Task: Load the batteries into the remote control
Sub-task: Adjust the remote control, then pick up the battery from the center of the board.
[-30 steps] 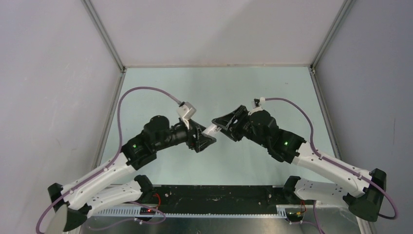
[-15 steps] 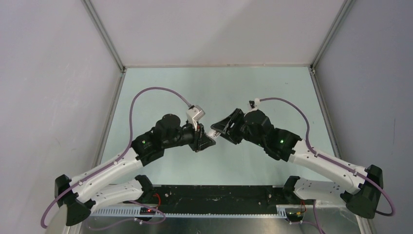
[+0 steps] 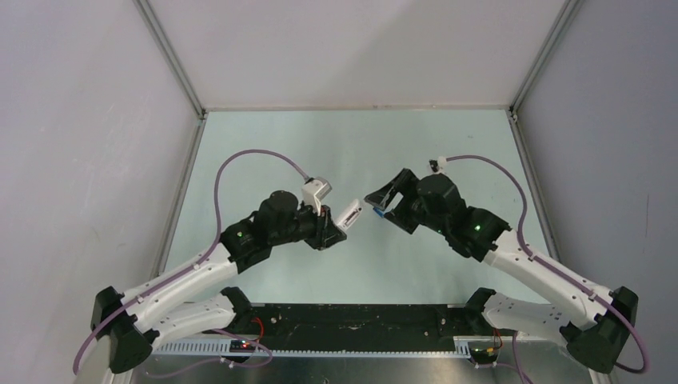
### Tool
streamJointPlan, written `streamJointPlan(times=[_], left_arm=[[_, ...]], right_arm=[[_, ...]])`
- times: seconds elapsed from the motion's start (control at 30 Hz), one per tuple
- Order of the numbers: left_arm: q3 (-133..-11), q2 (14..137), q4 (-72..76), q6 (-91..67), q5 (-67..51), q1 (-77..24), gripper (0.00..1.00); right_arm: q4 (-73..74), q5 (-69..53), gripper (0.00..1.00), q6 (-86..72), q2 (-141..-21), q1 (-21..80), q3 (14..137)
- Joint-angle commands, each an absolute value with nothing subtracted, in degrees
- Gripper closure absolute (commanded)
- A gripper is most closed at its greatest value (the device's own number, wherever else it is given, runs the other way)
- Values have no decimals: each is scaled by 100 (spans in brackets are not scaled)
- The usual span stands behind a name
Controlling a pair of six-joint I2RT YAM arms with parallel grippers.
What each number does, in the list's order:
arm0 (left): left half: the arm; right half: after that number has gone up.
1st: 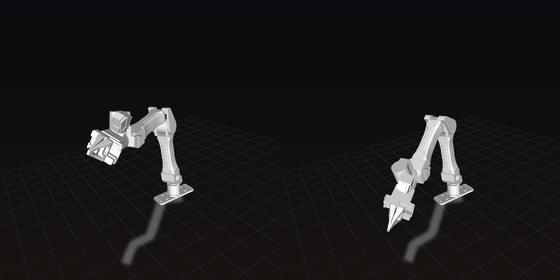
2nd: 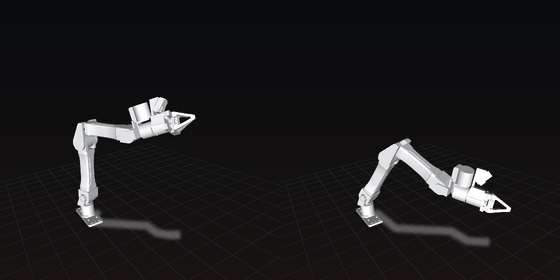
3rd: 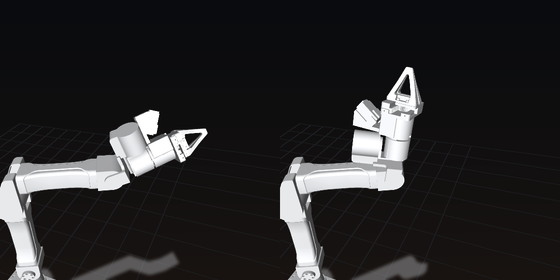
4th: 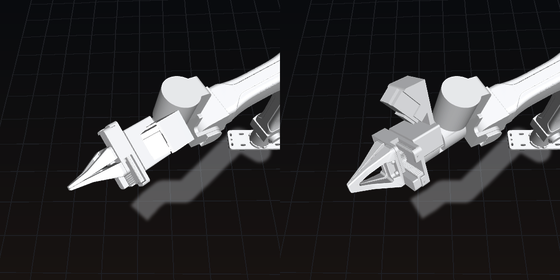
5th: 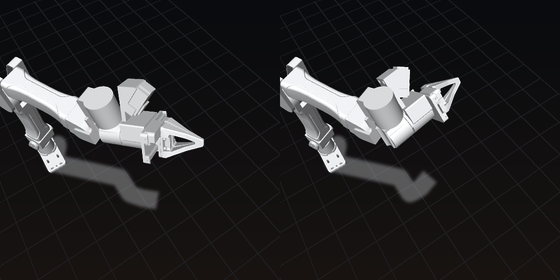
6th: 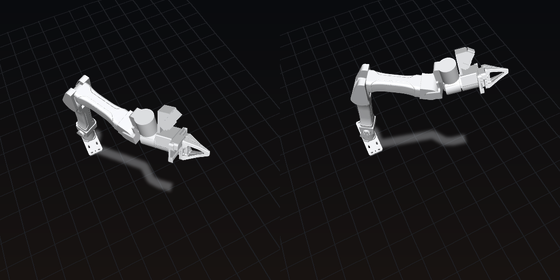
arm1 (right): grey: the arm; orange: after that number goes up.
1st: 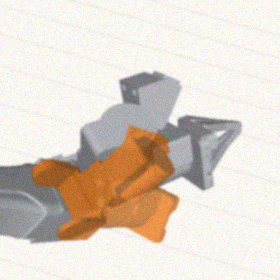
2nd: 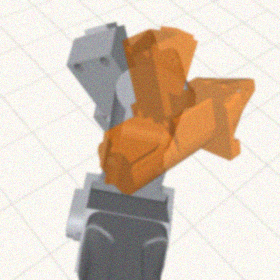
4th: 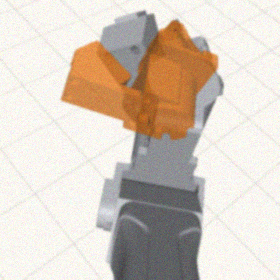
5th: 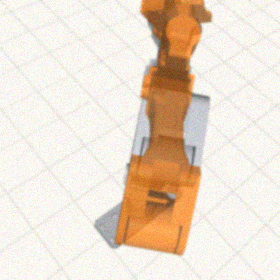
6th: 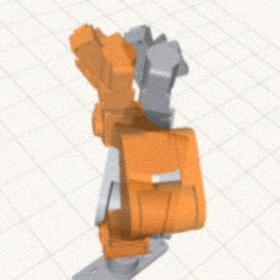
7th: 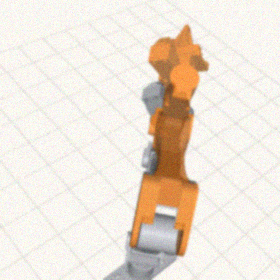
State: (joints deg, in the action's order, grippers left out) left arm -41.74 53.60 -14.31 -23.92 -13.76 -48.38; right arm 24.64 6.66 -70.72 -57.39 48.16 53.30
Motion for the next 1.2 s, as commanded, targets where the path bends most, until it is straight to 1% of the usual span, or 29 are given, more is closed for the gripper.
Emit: streamJointPlan(times=[0.0,0.1,0.23,0.4,0.47,0.57,0.63,0.7,0.97,1.1,1.17], left_arm=[[-3957,5209,-1277,-2667,-1226,-4496,100],[-3841,5150,-1280,-2769,-1244,-4211,100],[-3692,4979,-1295,-2910,-1328,-3871,100],[-3599,4813,-1414,-3050,-1477,-3464,100],[-3558,4759,-1449,-3123,-1491,-3319,100],[-3516,4737,-1477,-3214,-1501,-3140,100],[-3496,4758,-1482,-3242,-1538,-3039,100],[-3490,4796,-1485,-3262,-1585,-2955,100],[-3512,4911,-1481,-3259,-1713,-2783,100],[-3511,4886,-1485,-3298,-1726,-2686,100],[-3499,4872,-1479,-3296,-1752,-2641,100]], right_arm=[[2985,696,18,-6091,-5608,4479,5558],[3079,897,24,-4956,-5807,4374,5517],[3006,847,29,-3535,-6480,4129,5527],[2786,545,31,-2187,-7654,3974,5807],[2907,595,32,-1873,-8204,3964,6224],[3018,690,38,-1685,-9018,3967,6608],[2851,666,41,-1671,-9266,3972,6734],[2700,693,43,-1640,-9441,3978,6785],[2836,766,48,-1283,-10232,3946,7147],[2832,788,56,-1161,-10500,3919,7275],[2829,866,58,-1169,-10600,3886,7336]])
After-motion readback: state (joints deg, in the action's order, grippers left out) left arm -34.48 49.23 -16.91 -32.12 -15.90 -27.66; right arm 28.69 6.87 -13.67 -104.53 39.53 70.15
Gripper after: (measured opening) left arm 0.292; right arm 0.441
